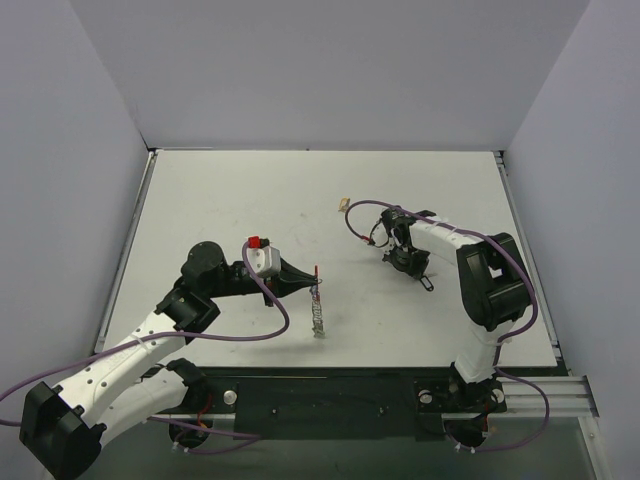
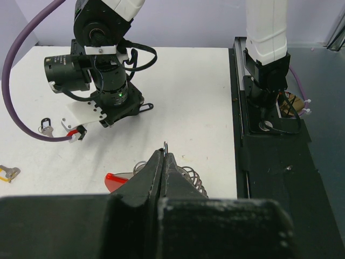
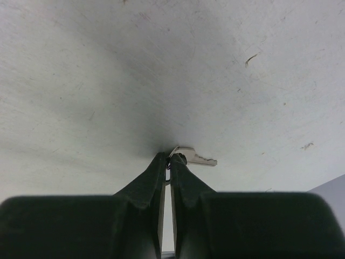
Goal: Put the keys on the keyring
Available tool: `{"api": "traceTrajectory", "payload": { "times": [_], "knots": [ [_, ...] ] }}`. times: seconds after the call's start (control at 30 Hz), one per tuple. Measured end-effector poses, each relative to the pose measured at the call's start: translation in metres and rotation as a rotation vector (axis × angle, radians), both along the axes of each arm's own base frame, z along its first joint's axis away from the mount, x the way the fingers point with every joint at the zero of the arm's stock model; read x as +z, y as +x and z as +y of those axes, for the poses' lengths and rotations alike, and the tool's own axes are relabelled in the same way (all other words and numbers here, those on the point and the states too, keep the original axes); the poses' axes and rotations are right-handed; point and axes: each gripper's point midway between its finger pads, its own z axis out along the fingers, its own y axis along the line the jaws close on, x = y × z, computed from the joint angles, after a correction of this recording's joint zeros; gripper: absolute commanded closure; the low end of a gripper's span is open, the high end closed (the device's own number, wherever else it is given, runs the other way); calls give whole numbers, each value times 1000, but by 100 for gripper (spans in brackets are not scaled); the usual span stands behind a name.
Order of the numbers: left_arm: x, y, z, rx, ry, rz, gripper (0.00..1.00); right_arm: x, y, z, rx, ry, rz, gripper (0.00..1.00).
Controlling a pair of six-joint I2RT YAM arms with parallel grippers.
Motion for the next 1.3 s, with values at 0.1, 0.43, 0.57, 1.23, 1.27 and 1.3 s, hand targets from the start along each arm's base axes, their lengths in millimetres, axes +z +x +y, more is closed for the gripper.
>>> {"api": "traceTrajectory", "payload": {
  "times": [0.1, 0.43, 0.57, 1.23, 1.27, 1.3],
  "knots": [
    [0, 0, 0, 0, 0, 0, 100, 1, 1, 0, 0, 0, -2, 100],
    [0, 0, 0, 1, 0, 0, 100, 21, 0, 6, -66, 186, 3, 100],
    [0, 0, 0, 1, 0, 0, 100, 53, 3, 13, -103, 375, -46, 100],
    [55, 2, -4, -4, -141, -78, 100, 305, -59, 89, 643, 871, -246, 100],
    [58, 2, -4, -4, -148, -88, 100, 307, -66, 94, 680, 889, -242, 100],
    [59, 2, -4, -5, -153, -95, 100, 307, -74, 98, 722, 900, -238, 100]
  ]
}}
